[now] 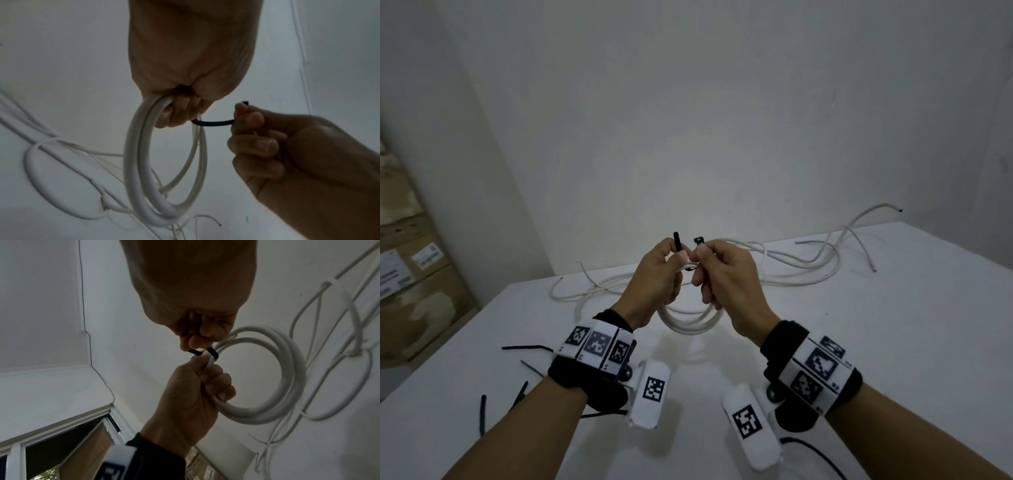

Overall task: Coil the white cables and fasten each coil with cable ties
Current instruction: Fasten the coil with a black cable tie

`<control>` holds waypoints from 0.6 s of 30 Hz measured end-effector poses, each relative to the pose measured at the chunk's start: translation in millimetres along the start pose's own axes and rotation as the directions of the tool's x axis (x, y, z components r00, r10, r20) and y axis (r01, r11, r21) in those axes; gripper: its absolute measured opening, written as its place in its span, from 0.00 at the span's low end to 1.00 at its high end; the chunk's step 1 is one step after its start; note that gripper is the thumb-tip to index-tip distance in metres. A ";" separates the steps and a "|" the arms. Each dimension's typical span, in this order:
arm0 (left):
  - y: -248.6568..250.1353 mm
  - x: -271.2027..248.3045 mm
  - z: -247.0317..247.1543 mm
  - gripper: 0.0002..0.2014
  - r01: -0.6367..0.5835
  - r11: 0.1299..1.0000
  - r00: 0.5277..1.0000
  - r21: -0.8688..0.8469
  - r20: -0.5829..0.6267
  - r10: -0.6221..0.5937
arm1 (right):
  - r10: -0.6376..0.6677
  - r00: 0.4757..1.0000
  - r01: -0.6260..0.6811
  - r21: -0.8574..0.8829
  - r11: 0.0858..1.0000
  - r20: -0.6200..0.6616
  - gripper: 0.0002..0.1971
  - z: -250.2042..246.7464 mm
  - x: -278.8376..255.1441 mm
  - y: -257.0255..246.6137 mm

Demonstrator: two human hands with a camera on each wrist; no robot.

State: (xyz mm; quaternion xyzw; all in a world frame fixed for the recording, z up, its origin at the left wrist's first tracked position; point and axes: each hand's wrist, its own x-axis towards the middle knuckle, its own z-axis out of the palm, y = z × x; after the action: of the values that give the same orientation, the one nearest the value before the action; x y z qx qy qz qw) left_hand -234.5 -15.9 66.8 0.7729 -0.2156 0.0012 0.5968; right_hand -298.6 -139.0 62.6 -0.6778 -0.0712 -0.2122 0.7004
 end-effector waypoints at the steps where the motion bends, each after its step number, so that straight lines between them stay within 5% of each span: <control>1: -0.2 -0.6 0.8 0.08 -0.033 0.999 0.999 0.028 -0.011 0.033 | 0.011 1.000 -0.011 0.016 1.000 -0.005 0.12 -0.3 2.4 -2.2; 7: -0.4 -8.7 4.9 0.11 -0.200 0.960 0.978 0.197 -0.022 0.209 | 0.032 0.999 -0.032 0.001 0.999 0.003 0.13 2.8 8.0 -6.6; 18: 2.8 -16.9 5.6 0.10 -0.271 0.913 0.948 0.306 -0.082 0.308 | 0.077 0.996 -0.076 0.007 0.997 -0.043 0.16 11.3 5.9 -10.7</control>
State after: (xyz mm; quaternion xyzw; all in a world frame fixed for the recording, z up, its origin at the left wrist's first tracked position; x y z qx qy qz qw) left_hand -252.1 -15.9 63.4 0.8099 -0.2865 0.1711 0.4824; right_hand -295.4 -129.0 75.5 -0.6734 -0.0307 -0.1996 0.7111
